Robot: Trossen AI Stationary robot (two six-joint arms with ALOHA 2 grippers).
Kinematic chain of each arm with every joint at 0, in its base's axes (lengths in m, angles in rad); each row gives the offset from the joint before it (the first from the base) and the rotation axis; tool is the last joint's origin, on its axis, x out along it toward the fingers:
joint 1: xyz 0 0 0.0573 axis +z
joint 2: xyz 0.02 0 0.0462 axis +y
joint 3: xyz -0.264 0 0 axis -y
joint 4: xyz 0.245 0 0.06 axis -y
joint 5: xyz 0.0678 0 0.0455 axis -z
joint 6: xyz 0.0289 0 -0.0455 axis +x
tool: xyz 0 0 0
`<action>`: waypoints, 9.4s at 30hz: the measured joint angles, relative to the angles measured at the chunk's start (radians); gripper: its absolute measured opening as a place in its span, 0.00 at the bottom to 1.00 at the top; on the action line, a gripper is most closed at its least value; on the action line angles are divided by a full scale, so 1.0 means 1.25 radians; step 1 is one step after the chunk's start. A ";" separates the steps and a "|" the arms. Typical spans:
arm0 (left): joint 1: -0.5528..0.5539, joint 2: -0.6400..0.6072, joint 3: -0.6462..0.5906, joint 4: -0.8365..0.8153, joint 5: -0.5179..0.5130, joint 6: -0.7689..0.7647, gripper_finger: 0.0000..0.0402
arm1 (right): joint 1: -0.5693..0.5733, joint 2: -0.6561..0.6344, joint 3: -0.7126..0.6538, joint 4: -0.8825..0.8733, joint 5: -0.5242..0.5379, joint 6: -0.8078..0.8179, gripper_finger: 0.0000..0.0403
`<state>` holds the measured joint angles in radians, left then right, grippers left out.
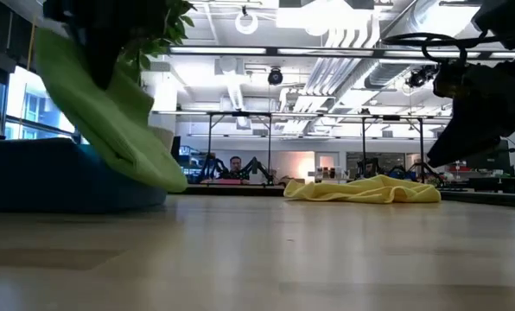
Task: Fold microfiber towels
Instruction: Stack the green microfiber towel on top of the gray microfiber towel in the blue bin, then fold the yellow towel on the table
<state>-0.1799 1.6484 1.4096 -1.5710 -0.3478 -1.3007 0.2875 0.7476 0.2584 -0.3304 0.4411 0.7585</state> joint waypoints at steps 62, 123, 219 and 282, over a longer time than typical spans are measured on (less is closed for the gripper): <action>-0.204 -0.186 -0.290 0.825 -0.361 0.235 0.57 | 0.000 -0.002 0.000 -0.001 -0.003 0.000 0.41; -0.034 -0.095 -0.290 1.135 -0.358 0.557 0.57 | -0.492 0.150 0.004 0.442 0.064 -0.104 0.41; -0.141 -0.095 -0.291 1.086 -0.005 0.622 0.57 | 0.058 0.573 0.248 0.140 -0.025 -0.582 0.26; 0.062 0.169 -0.291 1.171 0.344 1.000 0.57 | 0.246 0.575 0.604 -0.232 -0.264 0.140 0.00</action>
<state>-0.1020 1.8600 1.0462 -0.1074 0.0818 -0.0507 0.5953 1.4666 1.0134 -0.6204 0.1105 0.9337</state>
